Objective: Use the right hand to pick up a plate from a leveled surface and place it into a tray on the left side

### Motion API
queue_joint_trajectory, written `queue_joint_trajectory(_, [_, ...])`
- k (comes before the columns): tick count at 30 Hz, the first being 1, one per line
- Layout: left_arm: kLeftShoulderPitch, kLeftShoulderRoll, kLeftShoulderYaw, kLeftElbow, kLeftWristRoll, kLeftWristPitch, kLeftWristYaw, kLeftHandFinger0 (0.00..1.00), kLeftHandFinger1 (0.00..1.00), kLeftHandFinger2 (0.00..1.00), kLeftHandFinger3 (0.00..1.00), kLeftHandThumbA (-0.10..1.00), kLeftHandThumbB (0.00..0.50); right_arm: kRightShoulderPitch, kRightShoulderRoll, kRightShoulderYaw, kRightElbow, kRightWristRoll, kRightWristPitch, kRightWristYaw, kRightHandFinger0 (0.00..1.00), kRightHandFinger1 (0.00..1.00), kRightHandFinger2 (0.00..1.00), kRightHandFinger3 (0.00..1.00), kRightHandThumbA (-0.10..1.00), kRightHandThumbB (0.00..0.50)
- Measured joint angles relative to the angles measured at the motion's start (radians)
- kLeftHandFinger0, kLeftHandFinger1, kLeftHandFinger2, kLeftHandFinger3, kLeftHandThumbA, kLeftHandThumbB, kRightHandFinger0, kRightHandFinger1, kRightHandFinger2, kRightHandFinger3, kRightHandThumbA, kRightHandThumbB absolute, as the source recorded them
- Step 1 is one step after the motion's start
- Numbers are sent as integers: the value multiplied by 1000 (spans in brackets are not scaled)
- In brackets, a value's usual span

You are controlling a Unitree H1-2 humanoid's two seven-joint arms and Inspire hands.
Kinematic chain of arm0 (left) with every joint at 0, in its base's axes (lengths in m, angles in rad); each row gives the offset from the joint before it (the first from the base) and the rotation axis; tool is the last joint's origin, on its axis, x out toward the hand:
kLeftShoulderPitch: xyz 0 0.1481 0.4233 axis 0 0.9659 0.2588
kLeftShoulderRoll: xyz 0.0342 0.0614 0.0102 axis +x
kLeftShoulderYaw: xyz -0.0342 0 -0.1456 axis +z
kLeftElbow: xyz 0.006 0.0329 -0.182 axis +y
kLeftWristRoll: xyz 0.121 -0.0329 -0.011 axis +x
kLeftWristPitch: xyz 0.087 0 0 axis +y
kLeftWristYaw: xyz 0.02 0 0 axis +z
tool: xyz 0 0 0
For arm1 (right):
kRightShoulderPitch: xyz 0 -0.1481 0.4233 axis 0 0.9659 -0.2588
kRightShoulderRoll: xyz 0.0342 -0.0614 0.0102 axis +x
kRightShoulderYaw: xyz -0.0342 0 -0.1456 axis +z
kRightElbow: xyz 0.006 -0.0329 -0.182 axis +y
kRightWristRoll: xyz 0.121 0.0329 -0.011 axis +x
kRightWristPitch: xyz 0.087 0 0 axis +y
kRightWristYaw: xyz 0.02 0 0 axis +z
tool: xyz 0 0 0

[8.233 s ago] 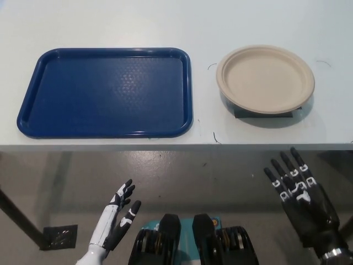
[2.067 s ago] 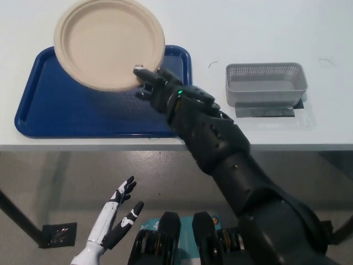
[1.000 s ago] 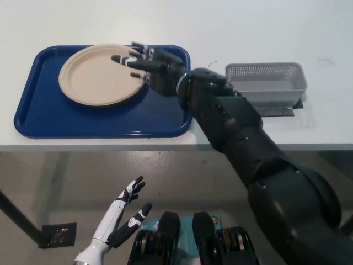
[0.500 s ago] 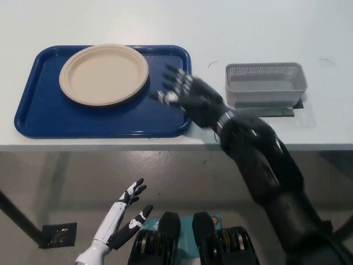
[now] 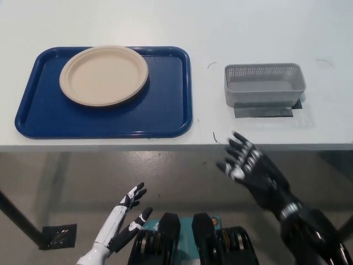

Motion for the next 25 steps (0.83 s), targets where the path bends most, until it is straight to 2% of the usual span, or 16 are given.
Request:
queue_joint_trajectory(1, [0,0,0,1,0,0,0,1000,1000,975,1000,851,211,37,-2,-1,-40,-4,-7,0,1000,1000,1000,1000,1000,429])
queue_joint_trajectory(2, [1,0,0,3,0,0,0,1000,1000,973,1000,853,212,69,-3,-1,-74,-9,-14,0,1000,1000,1000,1000,1000,405])
queue_joint_trajectory(4, [1,-1,-1,5,0,0,0,1000,1000,973,1000,857,214,129,0,-1,-143,-21,-26,0,1000,1000,1000,1000,1000,297])
queue_joint_trajectory(5, [2,-1,-1,6,0,0,0,1000,1000,974,1000,859,215,152,0,0,-168,-25,-29,0,1000,1000,1000,1000,1000,304])
queue_joint_trajectory(6, [2,-1,-1,6,0,0,0,1000,1000,974,1000,859,214,170,1,0,-188,-29,-34,0,1000,1000,1000,1000,1000,365])
queue_joint_trajectory(7, [4,-2,-1,7,0,0,0,1000,1000,972,1000,857,213,208,4,0,-236,-41,-47,0,1000,1000,1000,1000,1000,379])
queue_joint_trajectory(9, [4,-2,-2,10,0,0,0,1000,1000,970,1000,855,219,246,4,0,-284,-53,-70,1,1000,1000,1000,1000,1000,379])
queue_joint_trajectory(11, [4,-2,-2,16,0,0,0,1000,1000,970,1000,855,224,280,4,-1,-331,-72,-103,3,1000,1000,1000,1000,1000,333])
queue_joint_trajectory(13, [4,-4,-2,22,0,0,0,1000,1000,972,1000,862,229,293,4,-1,-347,-92,-133,2,1000,1000,1000,1000,1000,328])
queue_joint_trajectory(15, [4,-5,-3,24,0,0,0,1000,1000,972,1000,866,218,299,2,-1,-346,-117,-159,0,1000,1000,1000,1000,1000,383])
queue_joint_trajectory(16, [4,-5,-3,25,0,0,0,1000,1000,969,1000,858,208,300,-1,-1,-342,-129,-173,-1,1000,1000,1000,1000,1000,281])
queue_joint_trajectory(17, [4,-4,-3,25,0,0,0,1000,1000,969,1000,856,206,300,-5,-2,-334,-142,-190,-2,1000,1000,1000,1000,1000,341])
queue_joint_trajectory(19, [3,-5,-4,26,0,0,0,1000,1000,971,1000,857,211,300,-14,-6,-305,-165,-221,-4,1000,1000,1000,1000,1000,383])
queue_joint_trajectory(22, [-1,-5,-4,28,0,0,0,1000,1000,989,1000,864,236,297,-37,-14,-222,-202,-272,-10,1000,1000,1000,1000,1000,335])
queue_joint_trajectory(25, [-9,-4,-4,29,0,0,0,1000,1000,992,1000,862,230,290,-56,-20,-148,-231,-310,-20,1000,1000,1000,1000,1000,350])
